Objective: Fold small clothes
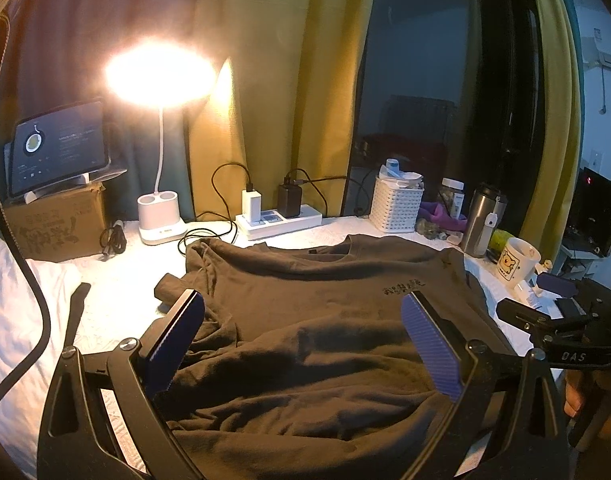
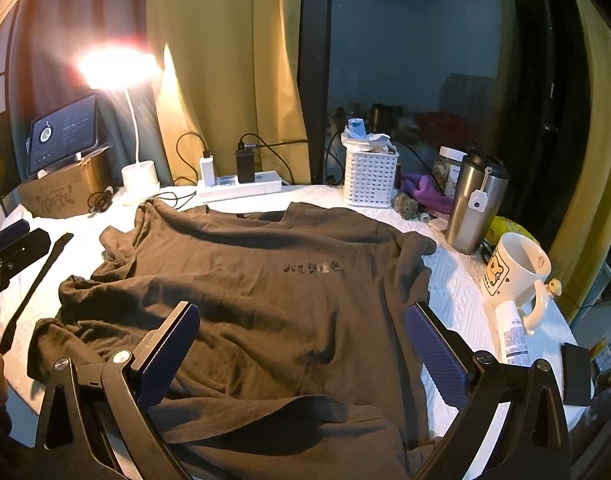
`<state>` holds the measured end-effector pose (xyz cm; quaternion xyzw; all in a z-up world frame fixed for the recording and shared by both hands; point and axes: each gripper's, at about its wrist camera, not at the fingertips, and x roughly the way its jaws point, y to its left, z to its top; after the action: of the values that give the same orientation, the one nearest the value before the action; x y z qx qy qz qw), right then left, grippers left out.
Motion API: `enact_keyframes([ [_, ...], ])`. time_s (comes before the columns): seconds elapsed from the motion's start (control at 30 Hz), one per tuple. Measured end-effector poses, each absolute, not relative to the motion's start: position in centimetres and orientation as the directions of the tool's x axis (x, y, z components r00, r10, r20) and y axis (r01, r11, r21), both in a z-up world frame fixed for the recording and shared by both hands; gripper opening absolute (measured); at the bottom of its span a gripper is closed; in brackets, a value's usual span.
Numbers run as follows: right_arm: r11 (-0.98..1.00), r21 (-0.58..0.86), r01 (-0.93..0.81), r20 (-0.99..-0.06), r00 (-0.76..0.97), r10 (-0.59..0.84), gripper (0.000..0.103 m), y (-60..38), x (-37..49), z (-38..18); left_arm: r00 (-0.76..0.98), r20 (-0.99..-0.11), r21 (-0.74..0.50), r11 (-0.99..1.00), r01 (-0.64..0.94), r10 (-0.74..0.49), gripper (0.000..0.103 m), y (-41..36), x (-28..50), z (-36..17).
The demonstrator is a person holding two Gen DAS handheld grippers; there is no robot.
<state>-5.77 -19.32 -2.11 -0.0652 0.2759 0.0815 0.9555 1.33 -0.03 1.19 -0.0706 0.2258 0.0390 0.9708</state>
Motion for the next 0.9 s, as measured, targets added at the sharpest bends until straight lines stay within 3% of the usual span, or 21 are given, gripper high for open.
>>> enact_keyframes([
  [0.9,0.979,-0.079,-0.186,-0.549,0.828,0.113,0.103,-19.74,-4.94,-2.28,0.874,-0.48,-0.112,0.984,-0.139,0.069,0.098,0.01,2.2,0.6],
])
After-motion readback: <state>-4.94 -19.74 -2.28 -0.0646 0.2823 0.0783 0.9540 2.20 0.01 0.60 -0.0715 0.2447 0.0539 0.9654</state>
